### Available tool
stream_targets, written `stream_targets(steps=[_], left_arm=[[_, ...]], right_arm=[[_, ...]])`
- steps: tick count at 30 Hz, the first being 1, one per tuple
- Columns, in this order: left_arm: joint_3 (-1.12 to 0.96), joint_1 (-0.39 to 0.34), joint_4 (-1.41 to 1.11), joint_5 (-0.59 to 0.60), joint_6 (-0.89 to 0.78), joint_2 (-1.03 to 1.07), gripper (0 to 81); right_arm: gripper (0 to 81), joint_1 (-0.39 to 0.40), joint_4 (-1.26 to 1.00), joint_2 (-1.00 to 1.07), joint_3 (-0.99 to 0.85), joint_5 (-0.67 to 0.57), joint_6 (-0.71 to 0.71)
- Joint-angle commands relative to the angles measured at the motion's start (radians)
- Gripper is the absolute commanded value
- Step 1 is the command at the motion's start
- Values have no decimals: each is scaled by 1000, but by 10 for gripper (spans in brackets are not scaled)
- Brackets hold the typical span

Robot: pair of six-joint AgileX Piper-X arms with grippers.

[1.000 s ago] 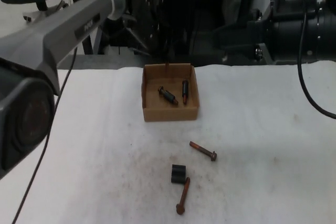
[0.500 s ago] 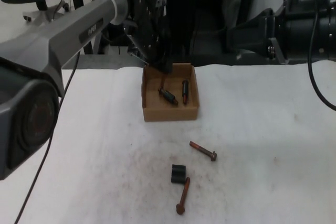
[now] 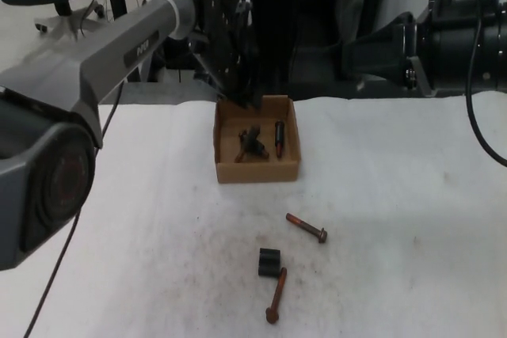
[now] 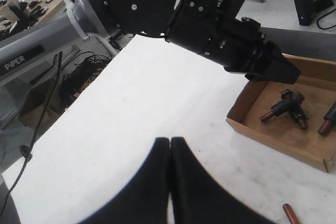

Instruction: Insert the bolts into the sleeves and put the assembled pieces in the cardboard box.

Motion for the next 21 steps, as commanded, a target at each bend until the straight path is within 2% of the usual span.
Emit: stream_targets(steps=[1,4,5,8,10,13,15,17,21], left_arm=[[-45,1,-6,-2,-7,-20,313],[-109,1,14,-2,-28,-38,302],[-132,2,22,-5,-27,-49,275],[-200,8,67,-14,-15,-93,114],[-229,16,124,-70,80,-135,3],[-243,35,258,-224,250,-199,0],[-240,53,378,-277,319,-239,0],[-224,71,449,-247,293,-279,0],[-180,71,549,-9,298,-334,0]], right_arm=[[3,-3,-3,-1,-1,-14,-8],[3,-3,-3,-1,-1,-14,-8],[3,-3,-3,-1,-1,-14,-8],[3,-3,-3,-1,-1,-14,-8],[3,-3,2,-1,-1,-14,-8],[3,-3,20,-1,-1,-14,-10],[3,-3,45,-1,-1,-4,-52],[3,-3,82,-1,-1,8,-105],[3,-3,167,0,-1,55,-190]])
